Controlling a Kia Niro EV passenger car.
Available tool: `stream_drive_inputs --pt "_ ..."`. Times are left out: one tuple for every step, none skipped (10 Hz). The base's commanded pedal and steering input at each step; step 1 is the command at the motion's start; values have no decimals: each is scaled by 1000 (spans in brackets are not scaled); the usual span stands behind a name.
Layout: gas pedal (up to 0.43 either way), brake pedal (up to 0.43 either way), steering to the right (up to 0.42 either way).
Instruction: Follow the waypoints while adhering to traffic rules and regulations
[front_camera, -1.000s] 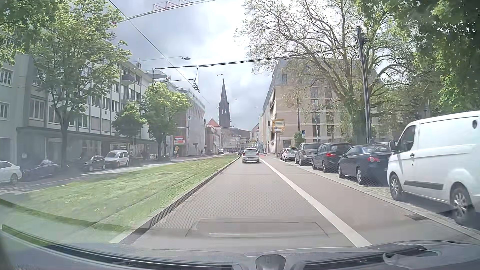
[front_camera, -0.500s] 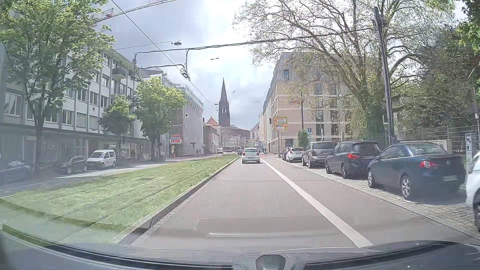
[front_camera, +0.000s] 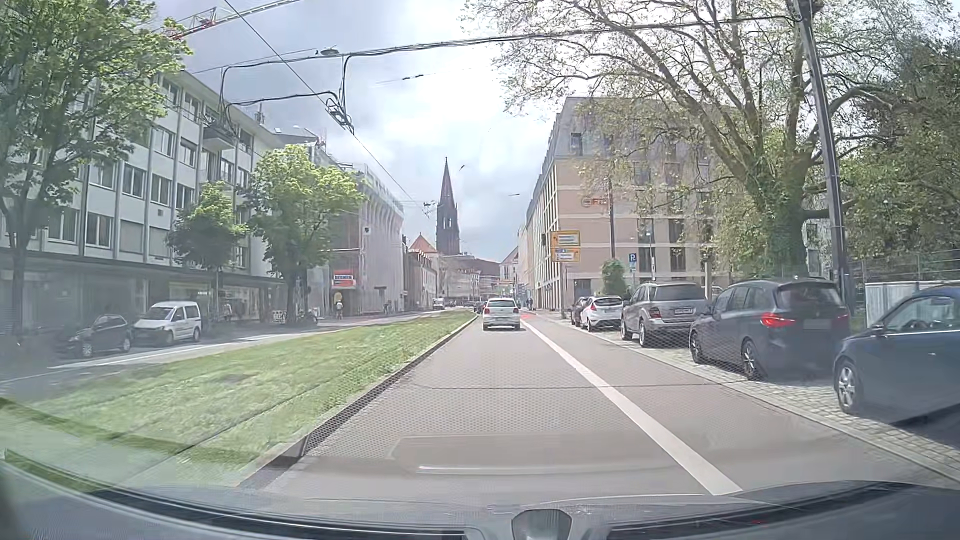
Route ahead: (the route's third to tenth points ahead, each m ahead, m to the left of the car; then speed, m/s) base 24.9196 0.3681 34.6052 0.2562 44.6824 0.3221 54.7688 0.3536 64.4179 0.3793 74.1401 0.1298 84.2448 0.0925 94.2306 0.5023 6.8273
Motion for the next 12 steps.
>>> stream_drive_inputs --pt "0 0 0" --pt "0 0 0" --pt "8 0 0" --pt "20 0 0" --pt "28 0 0" --pt "47 0 2" --pt "67 0 4" --pt "67 0 5" --pt "67 0 5" --pt "67 0 5" --pt "67 0 4" --pt "67 0 4"
